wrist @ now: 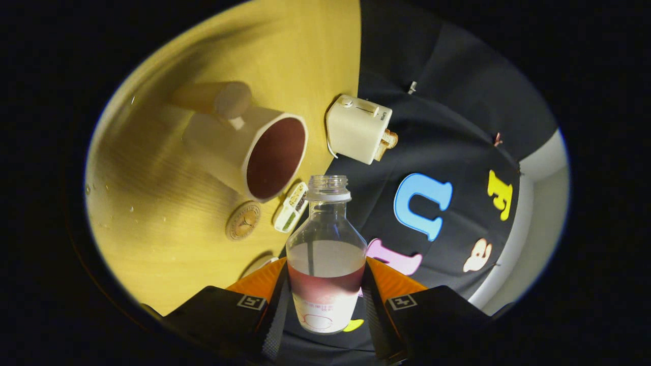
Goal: Take the bottle from table, then pour the juice into the cup, finally place the bottle on the coaster
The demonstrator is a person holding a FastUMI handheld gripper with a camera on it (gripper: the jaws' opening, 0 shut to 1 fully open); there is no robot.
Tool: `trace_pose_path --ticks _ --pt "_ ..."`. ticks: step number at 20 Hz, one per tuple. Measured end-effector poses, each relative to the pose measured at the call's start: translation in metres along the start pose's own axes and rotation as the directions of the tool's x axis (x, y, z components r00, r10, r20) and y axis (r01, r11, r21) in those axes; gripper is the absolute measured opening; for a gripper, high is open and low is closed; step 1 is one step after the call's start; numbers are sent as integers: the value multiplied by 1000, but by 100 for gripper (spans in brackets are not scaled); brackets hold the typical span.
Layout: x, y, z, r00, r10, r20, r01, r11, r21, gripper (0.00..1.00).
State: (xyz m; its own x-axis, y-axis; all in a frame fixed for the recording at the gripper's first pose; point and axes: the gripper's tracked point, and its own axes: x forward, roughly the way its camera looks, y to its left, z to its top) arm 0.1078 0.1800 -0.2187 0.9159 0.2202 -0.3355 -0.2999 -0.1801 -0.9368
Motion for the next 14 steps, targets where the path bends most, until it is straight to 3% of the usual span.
trace_pose_path --ticks 4,6,8,10,14 --pt "-6 -3 -1 999 -20 -27 26 977 210 72" --pt "-10 -11 -3 998 -61 -32 69 942 329 72" --pt "-15 -10 -8 996 -73 -55 91 881 465 72" --pt "-21 -3 -12 995 -62 -74 95 780 618 72" --pt "-23 11 2 1000 -20 8 3 488 873 73"
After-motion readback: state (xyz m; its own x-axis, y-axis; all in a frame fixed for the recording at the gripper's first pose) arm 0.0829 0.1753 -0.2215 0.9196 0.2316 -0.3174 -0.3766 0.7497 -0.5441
